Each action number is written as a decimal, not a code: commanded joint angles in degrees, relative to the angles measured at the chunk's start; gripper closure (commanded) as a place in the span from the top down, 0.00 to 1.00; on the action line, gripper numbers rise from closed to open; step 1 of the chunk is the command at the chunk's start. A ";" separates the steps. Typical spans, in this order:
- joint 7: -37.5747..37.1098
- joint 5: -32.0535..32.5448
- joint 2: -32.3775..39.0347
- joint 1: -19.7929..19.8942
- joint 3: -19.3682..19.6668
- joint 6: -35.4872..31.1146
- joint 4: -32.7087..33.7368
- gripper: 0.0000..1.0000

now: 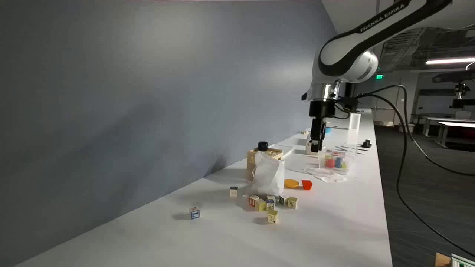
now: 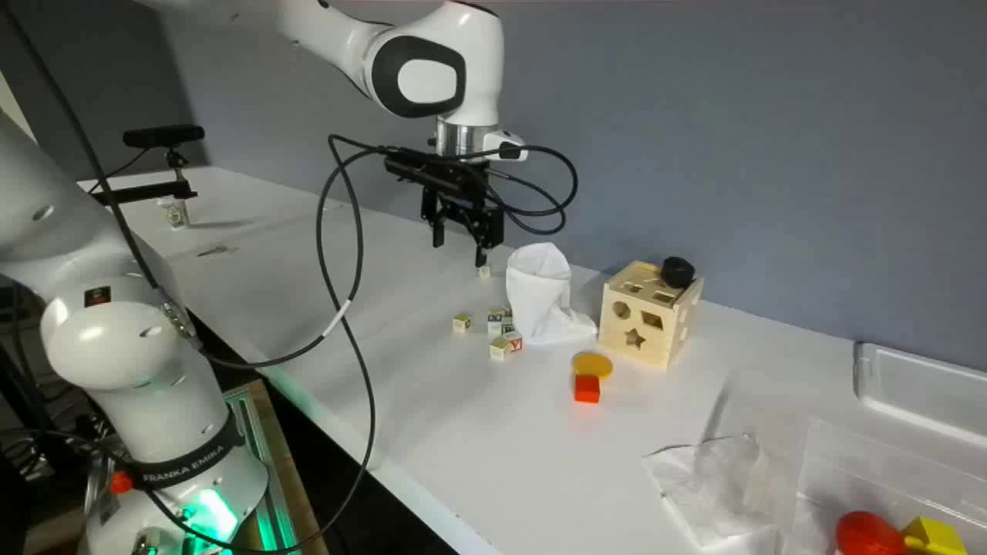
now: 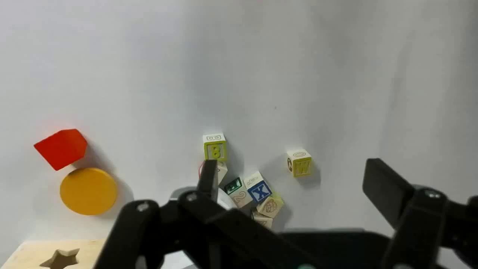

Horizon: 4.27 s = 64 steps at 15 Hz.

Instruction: Put the contents on the table inside the plastic

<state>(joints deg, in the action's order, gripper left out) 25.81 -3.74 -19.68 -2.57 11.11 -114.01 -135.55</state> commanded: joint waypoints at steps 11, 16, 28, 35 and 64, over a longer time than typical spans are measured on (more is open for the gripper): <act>-0.77 -0.69 4.75 -1.41 -5.00 -2.34 1.14 1.00; -7.51 0.06 12.51 -3.19 -11.24 -8.69 3.24 1.00; -12.63 0.13 19.33 -3.13 -14.51 -19.24 0.82 1.00; -24.68 5.58 25.04 -3.87 -16.01 -26.25 -0.71 1.00; -29.83 8.58 3.80 -1.09 -14.35 -25.14 -5.82 0.09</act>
<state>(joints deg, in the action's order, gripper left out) -2.21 5.74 -7.77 -5.37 -4.13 -141.20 -138.24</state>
